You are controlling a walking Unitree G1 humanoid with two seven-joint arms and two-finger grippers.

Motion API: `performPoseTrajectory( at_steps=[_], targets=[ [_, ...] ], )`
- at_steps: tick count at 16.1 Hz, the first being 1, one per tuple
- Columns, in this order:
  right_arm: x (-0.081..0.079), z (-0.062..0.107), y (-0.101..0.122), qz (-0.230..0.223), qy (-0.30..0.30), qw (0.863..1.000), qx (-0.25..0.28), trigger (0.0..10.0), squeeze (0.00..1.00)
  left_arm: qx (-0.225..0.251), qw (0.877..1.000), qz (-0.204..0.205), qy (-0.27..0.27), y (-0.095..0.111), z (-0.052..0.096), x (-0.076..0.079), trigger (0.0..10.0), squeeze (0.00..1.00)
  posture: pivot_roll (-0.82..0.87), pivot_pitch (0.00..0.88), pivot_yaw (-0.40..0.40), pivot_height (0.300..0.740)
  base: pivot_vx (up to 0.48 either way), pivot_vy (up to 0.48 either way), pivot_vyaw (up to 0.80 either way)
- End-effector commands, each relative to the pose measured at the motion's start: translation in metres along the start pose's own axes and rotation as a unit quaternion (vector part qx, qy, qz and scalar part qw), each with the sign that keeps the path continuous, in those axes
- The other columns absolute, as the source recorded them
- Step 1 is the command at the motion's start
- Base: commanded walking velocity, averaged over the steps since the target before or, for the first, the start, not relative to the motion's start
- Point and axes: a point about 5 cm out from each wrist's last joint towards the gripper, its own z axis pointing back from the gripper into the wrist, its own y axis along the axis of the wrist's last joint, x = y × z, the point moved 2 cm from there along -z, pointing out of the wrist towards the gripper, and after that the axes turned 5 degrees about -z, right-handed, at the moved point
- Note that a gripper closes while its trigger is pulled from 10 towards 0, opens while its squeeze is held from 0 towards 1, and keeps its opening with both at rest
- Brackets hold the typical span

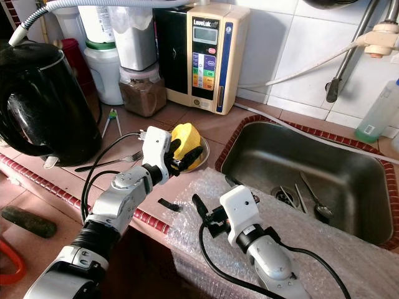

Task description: Kitchen organization

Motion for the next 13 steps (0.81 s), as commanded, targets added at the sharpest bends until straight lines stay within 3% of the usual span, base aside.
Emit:
performPoseTrajectory(
  at_steps=[1,13],
  targets=[
    [-0.0013,0.0005,0.0028,0.000,0.001,1.000,0.004,10.0,1.00,0.001,1.000,0.001,-0.006,0.0021,0.0001,0.0015,0.0,0.00,0.03,0.000,0.023,0.740,0.000,0.000,0.00],
    [-0.0009,-0.0011,0.0023,0.000,0.002,1.000,0.004,10.0,1.00,0.010,1.000,0.003,0.006,0.0037,0.0025,-0.0009,0.0,0.00,0.04,0.000,0.021,0.740,0.000,0.000,0.00]
  ],
)
